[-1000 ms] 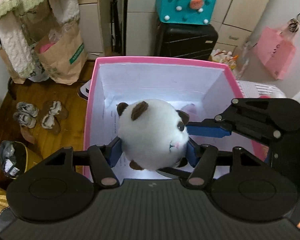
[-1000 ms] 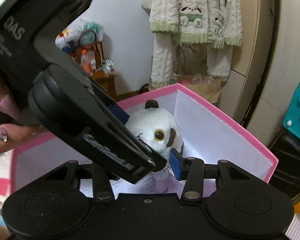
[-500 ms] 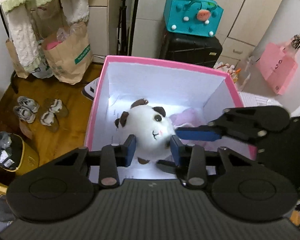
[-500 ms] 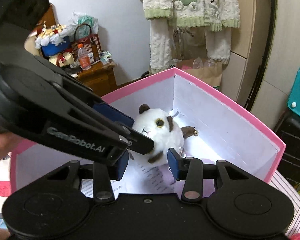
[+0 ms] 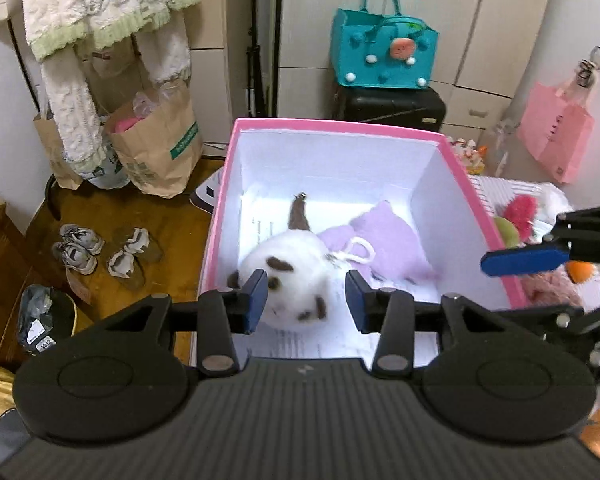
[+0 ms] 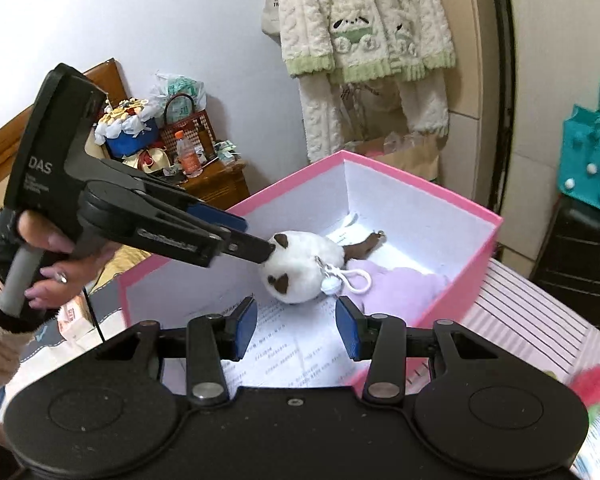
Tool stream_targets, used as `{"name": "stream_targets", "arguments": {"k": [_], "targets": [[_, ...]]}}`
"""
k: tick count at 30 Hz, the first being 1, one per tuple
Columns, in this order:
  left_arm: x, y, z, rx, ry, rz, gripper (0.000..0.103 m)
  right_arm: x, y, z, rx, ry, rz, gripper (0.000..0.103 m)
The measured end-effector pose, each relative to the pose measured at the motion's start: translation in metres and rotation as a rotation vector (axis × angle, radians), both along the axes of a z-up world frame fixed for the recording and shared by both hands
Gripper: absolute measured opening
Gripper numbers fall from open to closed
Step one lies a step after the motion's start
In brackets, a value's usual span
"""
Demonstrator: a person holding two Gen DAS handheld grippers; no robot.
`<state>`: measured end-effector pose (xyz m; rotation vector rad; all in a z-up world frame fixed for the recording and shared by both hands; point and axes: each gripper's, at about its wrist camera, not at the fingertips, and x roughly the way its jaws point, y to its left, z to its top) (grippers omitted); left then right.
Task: Organize soft objects
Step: 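Open the right gripper and withdraw it from the pink box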
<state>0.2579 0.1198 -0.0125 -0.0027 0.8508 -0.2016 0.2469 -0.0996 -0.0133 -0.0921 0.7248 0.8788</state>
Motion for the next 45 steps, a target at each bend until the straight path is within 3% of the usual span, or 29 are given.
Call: {"name": "stream_targets", "arguments": {"k": [4, 10, 17, 27, 36, 45], "targets": [[-0.020, -0.007, 0.016, 0.024, -0.004, -0.022, 0.051, -0.018, -0.015, 0.012, 0.004, 0.011, -0.034, 0.049], [-0.046, -0.016, 0.041, -0.064, 0.106, -0.095, 0.054, -0.044, -0.037, 0.029, -0.008, 0.049, -0.070, 0.049], [-0.096, -0.043, 0.068, 0.004, 0.079, -0.178, 0.067, -0.088, -0.061, 0.050, -0.012, 0.037, -0.085, 0.050], [-0.157, -0.081, 0.083, 0.097, 0.025, -0.306, 0.074, -0.145, -0.083, 0.068, -0.020, 0.000, -0.082, 0.053], [-0.190, -0.118, 0.071, 0.138, 0.020, -0.418, 0.077, -0.177, -0.113, 0.055, -0.038, -0.021, -0.126, 0.055], [-0.195, -0.154, 0.047, 0.117, 0.050, -0.531, 0.077, -0.196, -0.152, 0.012, -0.068, 0.029, -0.208, 0.056]]}}
